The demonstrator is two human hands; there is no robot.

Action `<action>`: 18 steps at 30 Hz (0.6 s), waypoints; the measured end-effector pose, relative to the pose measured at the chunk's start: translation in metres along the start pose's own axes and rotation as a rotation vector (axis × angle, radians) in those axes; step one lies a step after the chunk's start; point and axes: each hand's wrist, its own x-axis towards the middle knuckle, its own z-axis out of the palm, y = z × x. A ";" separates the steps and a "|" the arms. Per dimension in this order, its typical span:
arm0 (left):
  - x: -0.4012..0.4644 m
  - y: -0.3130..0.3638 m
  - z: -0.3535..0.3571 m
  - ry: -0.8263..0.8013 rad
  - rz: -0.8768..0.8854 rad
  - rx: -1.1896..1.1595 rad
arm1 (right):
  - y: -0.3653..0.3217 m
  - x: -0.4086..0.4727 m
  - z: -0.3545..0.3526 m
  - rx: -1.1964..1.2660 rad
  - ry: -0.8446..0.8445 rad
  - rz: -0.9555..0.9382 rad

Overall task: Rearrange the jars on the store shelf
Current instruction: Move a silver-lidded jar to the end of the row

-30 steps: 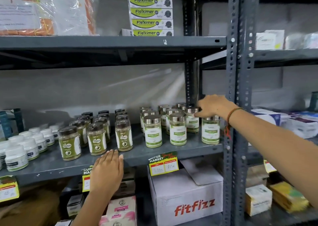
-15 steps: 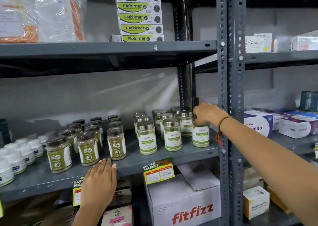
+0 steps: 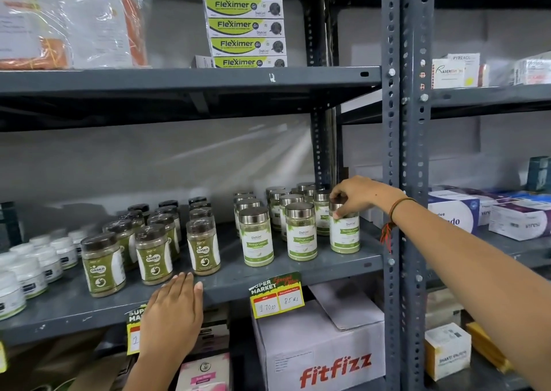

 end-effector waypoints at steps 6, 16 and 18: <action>-0.001 0.001 -0.001 -0.006 -0.009 -0.001 | 0.002 0.003 -0.001 0.014 -0.024 -0.006; -0.001 0.002 -0.002 -0.009 0.011 0.002 | -0.052 0.002 0.011 0.133 0.128 -0.254; -0.001 0.002 -0.002 -0.006 0.010 0.002 | -0.059 0.005 0.016 0.093 0.090 -0.256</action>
